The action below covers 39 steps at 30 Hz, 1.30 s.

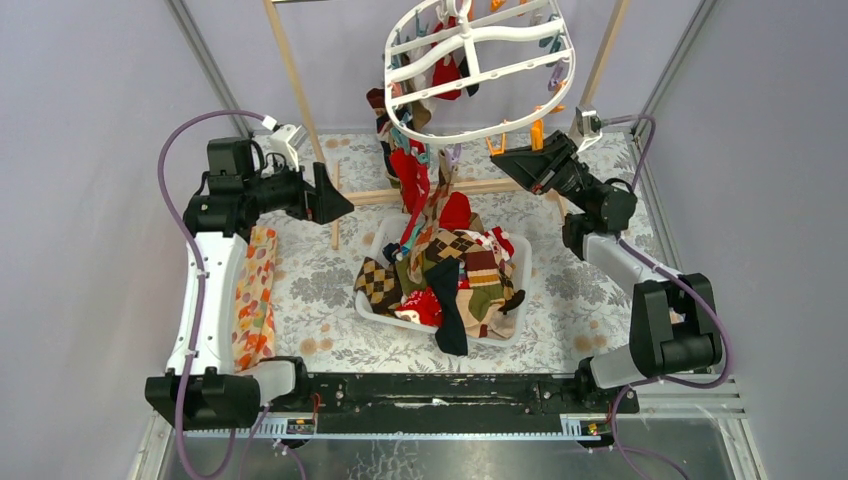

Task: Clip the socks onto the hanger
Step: Open the clamp at the hanger.

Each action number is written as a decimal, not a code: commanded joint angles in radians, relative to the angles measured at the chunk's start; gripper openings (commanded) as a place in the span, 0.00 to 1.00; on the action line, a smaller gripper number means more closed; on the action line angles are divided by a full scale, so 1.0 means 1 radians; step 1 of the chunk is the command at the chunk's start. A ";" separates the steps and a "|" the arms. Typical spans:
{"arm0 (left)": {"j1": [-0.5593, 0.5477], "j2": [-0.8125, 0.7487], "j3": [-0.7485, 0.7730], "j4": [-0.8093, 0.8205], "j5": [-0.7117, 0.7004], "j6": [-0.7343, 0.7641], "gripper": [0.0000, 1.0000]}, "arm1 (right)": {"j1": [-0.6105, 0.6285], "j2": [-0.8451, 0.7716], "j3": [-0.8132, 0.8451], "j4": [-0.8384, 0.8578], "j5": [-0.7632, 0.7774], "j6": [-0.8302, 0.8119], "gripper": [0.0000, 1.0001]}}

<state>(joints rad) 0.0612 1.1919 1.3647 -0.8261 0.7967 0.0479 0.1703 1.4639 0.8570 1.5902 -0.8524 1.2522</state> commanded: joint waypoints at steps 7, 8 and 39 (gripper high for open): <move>-0.003 -0.044 0.115 -0.037 -0.009 -0.029 0.99 | 0.230 -0.170 -0.029 -0.342 0.309 -0.492 0.00; -0.004 -0.046 0.129 -0.038 -0.010 -0.034 0.99 | 0.263 -0.191 -0.034 -0.402 0.369 -0.568 0.00; -0.386 0.128 0.380 0.200 -0.168 -0.330 0.96 | 0.759 -0.001 0.171 -0.561 0.957 -1.110 0.02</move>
<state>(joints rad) -0.3202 1.3300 1.7645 -0.7521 0.6533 -0.2295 0.9051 1.4563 0.9859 1.0283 0.0978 0.1783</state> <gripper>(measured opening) 0.979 0.236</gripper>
